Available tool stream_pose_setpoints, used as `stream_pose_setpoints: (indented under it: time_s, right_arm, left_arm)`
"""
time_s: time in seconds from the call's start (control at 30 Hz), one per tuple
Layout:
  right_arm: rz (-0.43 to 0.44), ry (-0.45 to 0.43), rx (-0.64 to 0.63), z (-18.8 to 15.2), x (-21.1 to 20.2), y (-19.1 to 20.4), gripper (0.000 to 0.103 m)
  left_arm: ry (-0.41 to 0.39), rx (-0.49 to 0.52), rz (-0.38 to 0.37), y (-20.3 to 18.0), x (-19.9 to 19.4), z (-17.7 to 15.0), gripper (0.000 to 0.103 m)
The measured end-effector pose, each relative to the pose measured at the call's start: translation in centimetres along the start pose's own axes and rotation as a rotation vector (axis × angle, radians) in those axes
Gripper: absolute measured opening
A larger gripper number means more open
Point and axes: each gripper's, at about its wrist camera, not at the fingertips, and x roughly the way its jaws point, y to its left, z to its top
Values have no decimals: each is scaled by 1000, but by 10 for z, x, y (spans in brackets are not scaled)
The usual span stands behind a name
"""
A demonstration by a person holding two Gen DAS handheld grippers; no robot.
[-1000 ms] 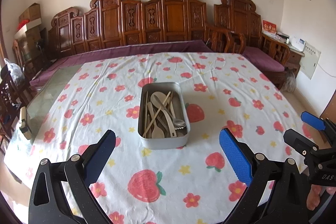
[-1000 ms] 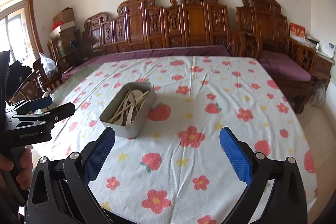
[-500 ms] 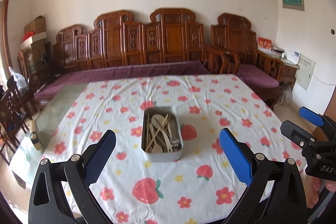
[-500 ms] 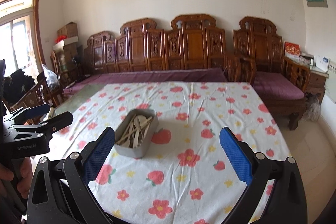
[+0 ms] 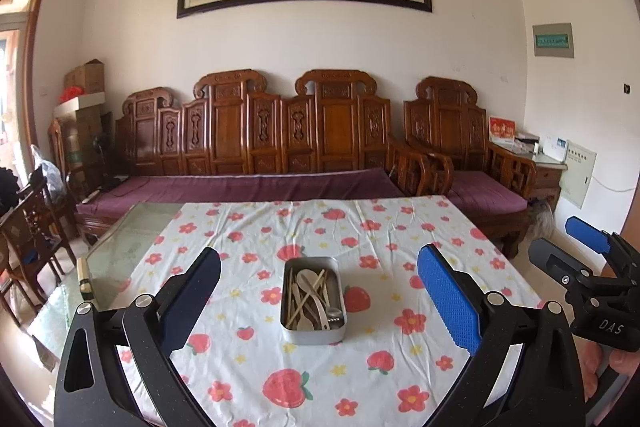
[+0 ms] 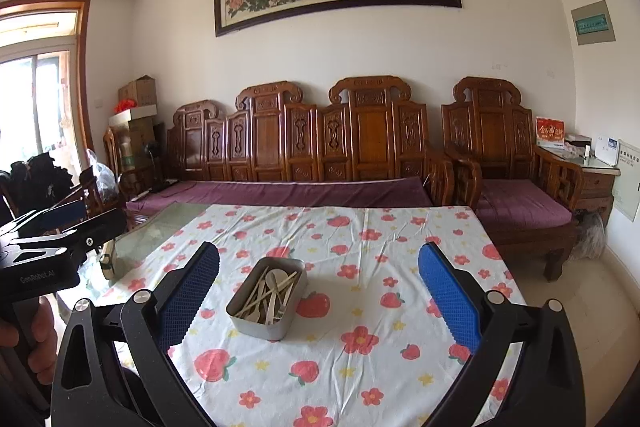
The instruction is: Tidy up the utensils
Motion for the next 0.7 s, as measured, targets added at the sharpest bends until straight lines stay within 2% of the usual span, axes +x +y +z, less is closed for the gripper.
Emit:
stream_pose_setpoints:
  time_s: [0.7]
  right_arm:
    - [-6, -2, -14, -3, -3, 7, 100]
  left_arm:
    - [-2, -24, 5, 6, 1, -2, 95]
